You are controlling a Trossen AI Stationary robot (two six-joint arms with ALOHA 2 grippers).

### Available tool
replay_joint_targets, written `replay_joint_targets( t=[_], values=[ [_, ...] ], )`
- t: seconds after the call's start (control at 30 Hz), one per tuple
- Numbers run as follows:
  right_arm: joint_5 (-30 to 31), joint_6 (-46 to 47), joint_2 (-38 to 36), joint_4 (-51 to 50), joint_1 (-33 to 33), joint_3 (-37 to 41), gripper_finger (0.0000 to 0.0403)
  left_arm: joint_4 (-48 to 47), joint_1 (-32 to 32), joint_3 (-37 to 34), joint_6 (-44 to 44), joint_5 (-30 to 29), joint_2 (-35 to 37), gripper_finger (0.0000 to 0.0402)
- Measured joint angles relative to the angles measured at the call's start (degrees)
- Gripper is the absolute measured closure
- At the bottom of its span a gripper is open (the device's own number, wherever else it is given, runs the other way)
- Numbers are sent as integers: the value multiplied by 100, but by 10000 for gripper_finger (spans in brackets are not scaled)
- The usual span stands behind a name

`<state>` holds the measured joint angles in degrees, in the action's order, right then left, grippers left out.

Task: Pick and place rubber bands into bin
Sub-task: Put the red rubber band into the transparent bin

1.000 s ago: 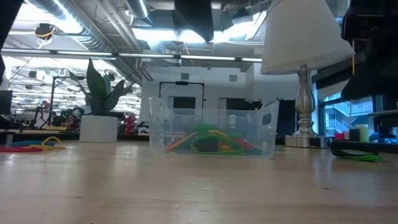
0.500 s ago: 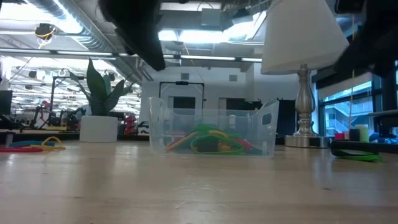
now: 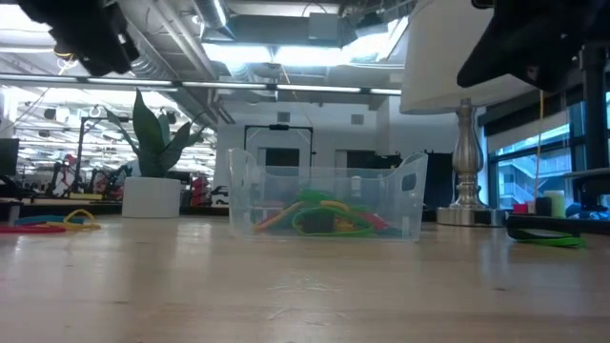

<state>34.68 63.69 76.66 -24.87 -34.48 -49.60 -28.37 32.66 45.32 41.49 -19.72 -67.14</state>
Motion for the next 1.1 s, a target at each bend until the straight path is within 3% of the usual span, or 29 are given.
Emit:
replay_joint_targets(
  t=[0.27, 0.73, 0.87, 1.1],
  values=[
    [-42, 360, 0, -139, -2, -2, 399, -8, 225, -459, 88, -163, 693, 400],
    [-68, 360, 0, -254, -2, -2, 399, 9, 228, -577, 230, -265, 837, 400],
    [-741, 640, 0, -682, -13, -2, 401, 12, 228, -577, 235, -331, 837, 399],
    [-2598, 2076, 16, -1829, -439, -2, 401, 9, 228, -577, 265, -431, 835, 399]
  ],
)
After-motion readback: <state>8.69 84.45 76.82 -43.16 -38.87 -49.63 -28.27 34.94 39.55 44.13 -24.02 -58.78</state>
